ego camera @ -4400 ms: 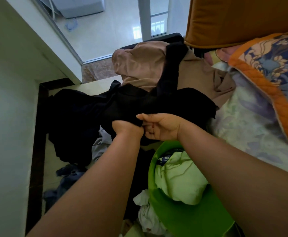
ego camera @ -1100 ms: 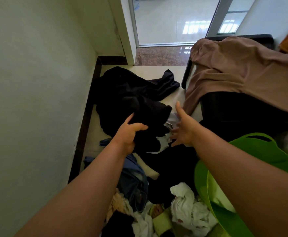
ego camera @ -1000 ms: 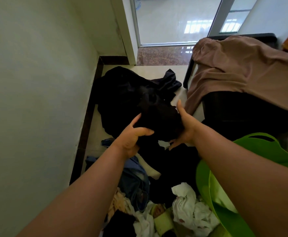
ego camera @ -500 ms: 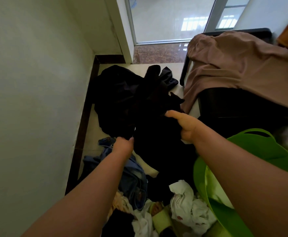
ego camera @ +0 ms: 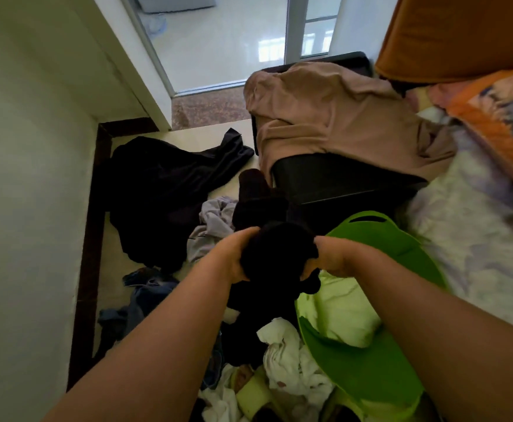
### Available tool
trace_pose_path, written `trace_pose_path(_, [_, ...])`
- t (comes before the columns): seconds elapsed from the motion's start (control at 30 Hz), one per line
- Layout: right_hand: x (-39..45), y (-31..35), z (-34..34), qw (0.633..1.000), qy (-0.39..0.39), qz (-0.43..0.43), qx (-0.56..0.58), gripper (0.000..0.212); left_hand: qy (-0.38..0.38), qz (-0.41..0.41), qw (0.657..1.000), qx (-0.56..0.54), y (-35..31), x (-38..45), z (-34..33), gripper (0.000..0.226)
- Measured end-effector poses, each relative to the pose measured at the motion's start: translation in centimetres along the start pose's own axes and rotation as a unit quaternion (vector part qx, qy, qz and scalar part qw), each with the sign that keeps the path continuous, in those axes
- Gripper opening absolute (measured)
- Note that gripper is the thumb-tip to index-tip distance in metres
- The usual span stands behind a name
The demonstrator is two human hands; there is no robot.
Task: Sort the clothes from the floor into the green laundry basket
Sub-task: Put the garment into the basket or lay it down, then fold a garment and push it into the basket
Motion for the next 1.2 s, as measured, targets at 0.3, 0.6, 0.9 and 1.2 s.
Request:
trace_pose_path(0.3, [-5.9,-14.3,8.4,0.980,-0.021,-0.106,-0.167,0.028,0.017,-0.080,0.981,0.177,6.3,5.8,-14.3,0.052])
trace_pose_path(0.6, [-6.1,-22.3,9.5,0.969,-0.124,-0.176,-0.124,0.039,-0.149,-0.067,0.866,0.473,8.6,10.6,-17.6,0.046])
trace_pose_path(0.9, [-2.3,-17.8,14.6,0.972,-0.210,-0.078,-0.064,0.045,-0.117,-0.053,0.879,0.458,4.9,11.1,-20.6,0.058])
trace_pose_path(1.2, [1.5,-9.8,23.0,0.911,-0.383,0.007,-0.154,0.044,-0.123,-0.123,0.896,0.409,-2.9,13.0,-22.4,0.070])
Point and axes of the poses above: each hand's wrist, its own x-axis towards the middle knuckle, its own z-axis out of the back of the hand, y = z × x, the point moved 6 cm from there along x, towards the middle knuckle, and after that the axes turned 2 degrees about z, right-handed, at the moved point
